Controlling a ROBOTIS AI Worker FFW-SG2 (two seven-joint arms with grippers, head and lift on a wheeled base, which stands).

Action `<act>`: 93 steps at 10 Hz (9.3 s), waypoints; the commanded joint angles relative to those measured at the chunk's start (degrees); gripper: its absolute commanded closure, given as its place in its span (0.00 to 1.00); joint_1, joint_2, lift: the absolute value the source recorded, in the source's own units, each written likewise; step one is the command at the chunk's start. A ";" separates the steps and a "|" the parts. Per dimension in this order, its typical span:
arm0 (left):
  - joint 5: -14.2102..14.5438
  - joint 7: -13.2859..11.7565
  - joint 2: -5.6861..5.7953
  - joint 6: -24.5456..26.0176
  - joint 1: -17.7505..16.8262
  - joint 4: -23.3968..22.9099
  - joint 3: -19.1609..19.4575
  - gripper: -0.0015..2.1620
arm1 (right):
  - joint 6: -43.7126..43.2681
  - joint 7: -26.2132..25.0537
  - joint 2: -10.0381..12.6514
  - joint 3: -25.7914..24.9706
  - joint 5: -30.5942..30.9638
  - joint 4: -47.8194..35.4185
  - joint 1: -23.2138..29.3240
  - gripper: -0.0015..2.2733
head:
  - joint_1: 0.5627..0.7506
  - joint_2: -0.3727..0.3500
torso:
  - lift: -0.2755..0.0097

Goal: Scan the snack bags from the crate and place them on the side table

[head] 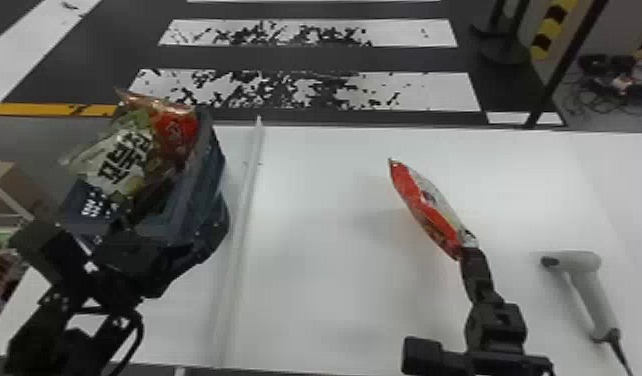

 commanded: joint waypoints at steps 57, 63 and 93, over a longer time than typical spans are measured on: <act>0.74 -0.44 -0.15 1.38 0.02 0.45 -0.16 0.04 | -7.36 43.41 9.64 -18.27 -51.88 -0.34 -12.01 0.96 | 0.70 0.77 | 0.64; 0.74 -0.27 -0.15 1.38 0.02 -0.69 -0.51 0.04 | -7.18 42.44 9.81 -26.27 -63.13 -14.84 -3.58 0.47 | 0.70 0.75 | 0.64; -0.84 7.03 -0.15 5.25 2.39 -4.03 -7.37 0.04 | 10.04 42.00 8.32 -50.79 -74.56 -22.13 5.91 0.98 | 0.70 0.18 | 0.64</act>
